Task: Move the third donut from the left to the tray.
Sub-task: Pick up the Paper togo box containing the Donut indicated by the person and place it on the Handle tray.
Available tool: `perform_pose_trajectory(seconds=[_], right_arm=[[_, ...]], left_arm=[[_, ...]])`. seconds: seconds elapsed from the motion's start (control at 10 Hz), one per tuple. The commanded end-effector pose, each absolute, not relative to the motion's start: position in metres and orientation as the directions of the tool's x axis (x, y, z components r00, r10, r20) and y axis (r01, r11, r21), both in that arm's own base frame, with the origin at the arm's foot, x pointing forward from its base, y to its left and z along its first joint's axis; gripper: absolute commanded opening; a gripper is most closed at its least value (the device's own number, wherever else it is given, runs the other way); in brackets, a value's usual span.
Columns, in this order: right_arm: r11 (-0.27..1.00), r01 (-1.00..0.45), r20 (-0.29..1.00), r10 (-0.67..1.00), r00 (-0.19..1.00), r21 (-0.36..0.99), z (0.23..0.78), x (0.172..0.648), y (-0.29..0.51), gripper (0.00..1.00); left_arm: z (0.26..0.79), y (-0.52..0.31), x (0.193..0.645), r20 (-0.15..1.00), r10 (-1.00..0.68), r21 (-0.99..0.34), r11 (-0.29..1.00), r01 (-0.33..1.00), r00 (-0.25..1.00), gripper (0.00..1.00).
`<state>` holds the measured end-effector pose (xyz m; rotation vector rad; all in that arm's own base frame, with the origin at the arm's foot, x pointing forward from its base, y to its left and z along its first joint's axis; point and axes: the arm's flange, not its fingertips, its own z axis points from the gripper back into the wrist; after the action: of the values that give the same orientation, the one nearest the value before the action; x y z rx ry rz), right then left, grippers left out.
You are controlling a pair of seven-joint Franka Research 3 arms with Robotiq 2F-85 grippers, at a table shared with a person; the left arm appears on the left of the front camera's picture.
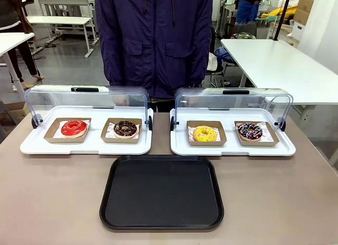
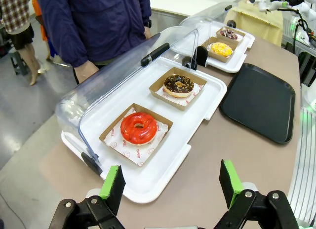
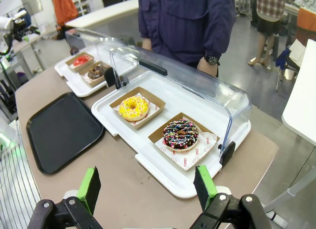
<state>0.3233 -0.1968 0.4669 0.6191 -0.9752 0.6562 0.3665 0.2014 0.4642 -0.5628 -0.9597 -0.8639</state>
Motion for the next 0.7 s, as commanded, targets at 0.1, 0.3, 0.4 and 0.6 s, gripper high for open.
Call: perform_pose_trajectory(seconds=[0.1, 0.3, 0.4, 0.6], right_arm=[[0.651, -0.741, 0.900, 0.209, 0.383, 0.164, 0.4682, 0.3269, -0.1967, 1.00], [0.651, -0.741, 0.900, 0.209, 0.383, 0.164, 0.4682, 0.3269, -0.1967, 1.00], [0.651, -0.741, 0.900, 0.209, 0.383, 0.164, 0.4682, 0.3269, -0.1967, 1.00], [0.651, -0.741, 0.900, 0.209, 0.383, 0.164, 0.4682, 0.3269, -0.1967, 1.00]], left_arm=[[0.4655, 0.2018, 0.3658, 0.879, -0.381, -0.040, 0.542, 0.840, 0.288, 1.00], [0.4655, 0.2018, 0.3658, 0.879, -0.381, -0.040, 0.542, 0.840, 0.288, 1.00], [0.4655, 0.2018, 0.3658, 0.879, -0.381, -0.040, 0.542, 0.840, 0.288, 1.00], [0.4655, 0.2018, 0.3658, 0.879, -0.381, -0.040, 0.542, 0.840, 0.288, 1.00]])
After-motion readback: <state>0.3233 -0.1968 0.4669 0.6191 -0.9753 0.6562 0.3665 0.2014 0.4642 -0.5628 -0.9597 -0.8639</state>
